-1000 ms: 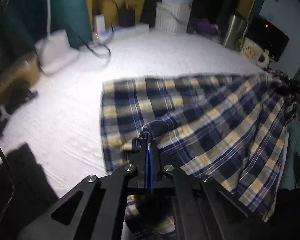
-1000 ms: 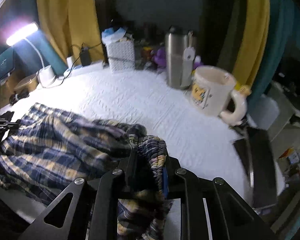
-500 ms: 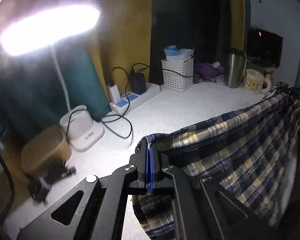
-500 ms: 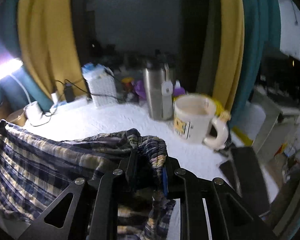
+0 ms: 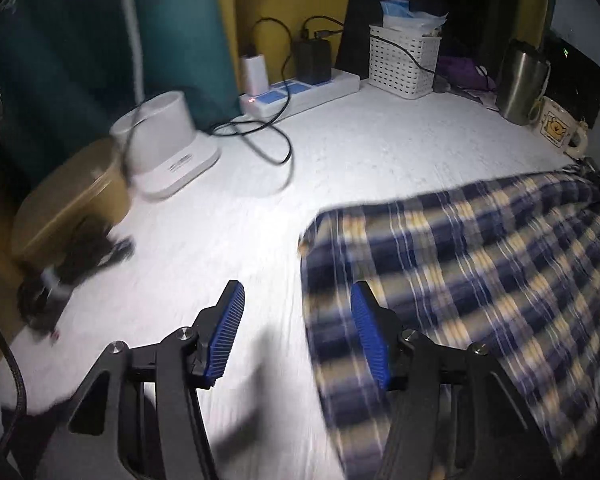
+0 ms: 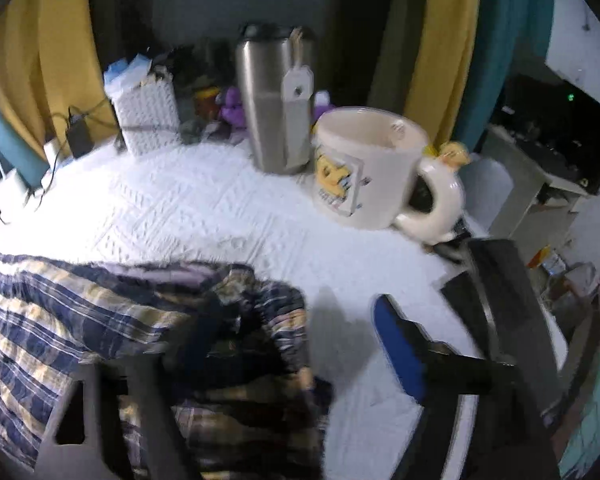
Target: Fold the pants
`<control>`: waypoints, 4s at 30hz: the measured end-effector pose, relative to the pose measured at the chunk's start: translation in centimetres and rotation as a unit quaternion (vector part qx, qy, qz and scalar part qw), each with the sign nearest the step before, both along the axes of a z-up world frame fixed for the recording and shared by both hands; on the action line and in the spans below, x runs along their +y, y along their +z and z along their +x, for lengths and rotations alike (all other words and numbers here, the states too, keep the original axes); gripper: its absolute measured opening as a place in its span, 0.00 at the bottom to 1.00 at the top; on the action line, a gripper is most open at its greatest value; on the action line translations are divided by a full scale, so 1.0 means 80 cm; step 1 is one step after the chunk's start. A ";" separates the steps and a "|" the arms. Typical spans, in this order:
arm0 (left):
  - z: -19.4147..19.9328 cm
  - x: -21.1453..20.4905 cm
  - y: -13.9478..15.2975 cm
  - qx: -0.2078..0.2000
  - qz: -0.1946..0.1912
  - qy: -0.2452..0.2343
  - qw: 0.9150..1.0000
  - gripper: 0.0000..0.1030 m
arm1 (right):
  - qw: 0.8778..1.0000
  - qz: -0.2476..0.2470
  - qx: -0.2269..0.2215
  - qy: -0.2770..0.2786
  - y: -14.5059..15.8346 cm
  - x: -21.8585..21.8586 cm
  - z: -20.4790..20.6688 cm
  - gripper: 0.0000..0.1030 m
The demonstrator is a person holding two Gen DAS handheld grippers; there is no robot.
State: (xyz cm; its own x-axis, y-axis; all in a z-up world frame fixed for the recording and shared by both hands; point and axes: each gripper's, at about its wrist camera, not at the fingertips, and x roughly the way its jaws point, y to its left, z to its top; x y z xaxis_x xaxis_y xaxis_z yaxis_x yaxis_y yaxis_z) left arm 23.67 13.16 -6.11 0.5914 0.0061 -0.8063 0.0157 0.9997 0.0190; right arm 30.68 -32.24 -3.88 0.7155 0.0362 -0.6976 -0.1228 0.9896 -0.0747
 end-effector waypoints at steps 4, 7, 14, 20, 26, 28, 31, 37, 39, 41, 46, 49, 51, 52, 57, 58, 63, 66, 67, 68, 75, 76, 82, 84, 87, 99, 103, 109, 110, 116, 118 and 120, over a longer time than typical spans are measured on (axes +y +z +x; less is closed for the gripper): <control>-0.053 -0.005 0.004 0.016 -0.036 -0.004 0.999 0.54 | 1.000 -0.006 -0.001 -0.001 0.004 -0.002 -0.022 0.79; -0.086 -0.011 0.003 0.022 -0.057 -0.006 0.998 0.54 | 1.000 0.009 0.006 -0.008 0.001 -0.008 -0.042 0.79; -0.158 -0.029 0.004 0.014 -0.093 -0.027 0.995 0.54 | 0.997 0.059 0.035 -0.030 -0.022 -0.036 -0.092 0.79; -0.190 -0.043 0.007 0.004 -0.117 -0.073 0.990 0.54 | 0.995 0.093 0.037 -0.027 -0.028 -0.037 -0.120 0.79; -0.184 -0.062 -0.015 -0.003 -0.102 -0.109 0.989 0.54 | 0.991 0.123 0.054 -0.004 -0.049 -0.027 -0.120 0.79; -0.180 -0.062 -0.020 -0.003 -0.102 -0.108 0.989 0.53 | 0.991 0.125 0.046 -0.003 -0.050 -0.026 -0.118 0.69; -0.175 -0.059 -0.023 -0.013 -0.133 -0.113 0.985 0.33 | 0.989 0.138 0.052 0.008 -0.052 -0.020 -0.107 0.36; -0.184 -0.053 -0.004 -0.049 -0.126 -0.095 0.986 0.00 | 0.995 0.094 0.033 0.026 -0.040 0.007 -0.077 0.26; -0.199 -0.049 0.009 -0.076 -0.108 -0.088 0.987 0.00 | 0.996 0.088 0.022 0.025 -0.028 0.006 -0.066 0.25; -0.212 -0.045 0.015 -0.083 -0.092 -0.080 0.989 0.00 | 0.997 0.079 0.013 0.024 -0.019 0.007 -0.056 0.25; -0.240 -0.057 -0.002 -0.044 -0.077 -0.088 0.992 0.00 | 0.998 0.054 0.022 0.022 -0.027 0.009 -0.049 0.25; -0.253 -0.064 -0.013 -0.025 -0.079 -0.101 0.991 0.00 | 0.998 0.053 0.034 0.012 -0.046 0.002 -0.050 0.25; -0.261 -0.068 -0.016 -0.015 -0.074 -0.108 0.991 0.00 | 0.998 0.054 0.026 0.009 -0.050 -0.002 -0.057 0.28; -0.263 -0.069 -0.019 -0.006 -0.072 -0.111 0.991 0.00 | 0.998 0.053 0.025 0.003 -0.050 -0.004 -0.060 0.31; -0.269 -0.050 -0.008 -0.007 -0.086 -0.093 0.992 0.16 | 0.999 0.043 0.009 -0.011 -0.039 -0.009 -0.089 0.60; -0.270 -0.047 -0.004 -0.014 -0.088 -0.090 0.992 0.27 | 0.999 0.042 0.004 -0.009 -0.036 -0.008 -0.098 0.65; -0.262 -0.048 0.015 -0.062 -0.105 -0.107 0.987 0.58 | 0.999 0.033 -0.017 0.002 -0.017 0.005 -0.142 0.70; -0.234 -0.056 0.005 -0.063 -0.116 -0.128 0.983 0.58 | 0.999 0.032 -0.036 0.015 -0.002 0.025 -0.164 0.70; -0.222 -0.058 -0.002 -0.056 -0.118 -0.128 0.983 0.58 | 0.998 0.033 -0.041 0.022 0.003 0.032 -0.170 0.70; -0.214 -0.060 -0.008 -0.051 -0.123 -0.130 0.983 0.58 | 0.998 0.031 -0.048 0.035 0.008 0.044 -0.179 0.70; -0.215 -0.066 -0.008 -0.036 -0.165 -0.136 0.976 0.13 | 0.987 0.049 -0.053 0.144 0.019 0.130 -0.216 0.70; -0.218 -0.065 -0.005 -0.035 -0.172 -0.138 0.975 0.10 | 0.984 0.053 -0.047 0.165 0.017 0.146 -0.220 0.70; -0.242 -0.067 0.003 -0.017 -0.193 -0.130 0.972 0.05 | 0.965 0.056 -0.011 0.255 -0.010 0.233 -0.226 0.70; -0.244 -0.067 -0.006 -0.003 -0.186 -0.120 0.975 0.05 | 0.961 0.047 0.000 0.274 -0.023 0.255 -0.226 0.69; -0.244 -0.058 -0.029 0.024 -0.186 -0.085 0.979 0.05 | 0.959 0.032 0.042 0.278 -0.057 0.278 -0.217 0.70; -0.228 -0.012 0.001 0.044 -0.153 -0.032 0.987 0.06 | 0.955 0.021 0.069 0.288 -0.068 0.273 -0.235 0.71; -0.183 0.009 0.017 0.023 -0.135 -0.008 0.991 0.24 | 0.955 0.031 0.066 0.288 -0.053 0.264 -0.227 0.71; -0.107 0.007 0.021 0.007 -0.108 -0.018 0.994 0.33 | 0.963 0.038 0.051 0.263 -0.031 0.251 -0.194 0.72; -0.098 0.006 0.020 0.007 -0.101 -0.020 0.995 0.33 | 0.964 0.038 0.050 0.257 -0.029 0.248 -0.187 0.72; -0.032 -0.001 0.005 0.013 -0.082 -0.031 0.996 0.41 | 0.972 0.032 0.050 0.227 -0.027 0.233 -0.144 0.72; -0.017 -0.001 0.000 0.008 -0.069 -0.026 0.997 0.54 | 0.974 0.032 0.051 0.218 -0.026 0.229 -0.129 0.72; -0.004 0.003 -0.004 0.004 -0.074 -0.025 0.997 0.56 | 0.976 0.032 0.049 0.210 -0.025 0.225 -0.115 0.72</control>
State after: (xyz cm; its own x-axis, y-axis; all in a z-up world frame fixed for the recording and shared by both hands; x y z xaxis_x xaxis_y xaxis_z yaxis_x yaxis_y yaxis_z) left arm 23.39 13.43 -6.41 0.5808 -0.1427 -0.8014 0.0645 0.9895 -0.1295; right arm 21.51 -14.27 -5.90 0.5580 0.3577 -0.7488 -0.5218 0.8528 0.0185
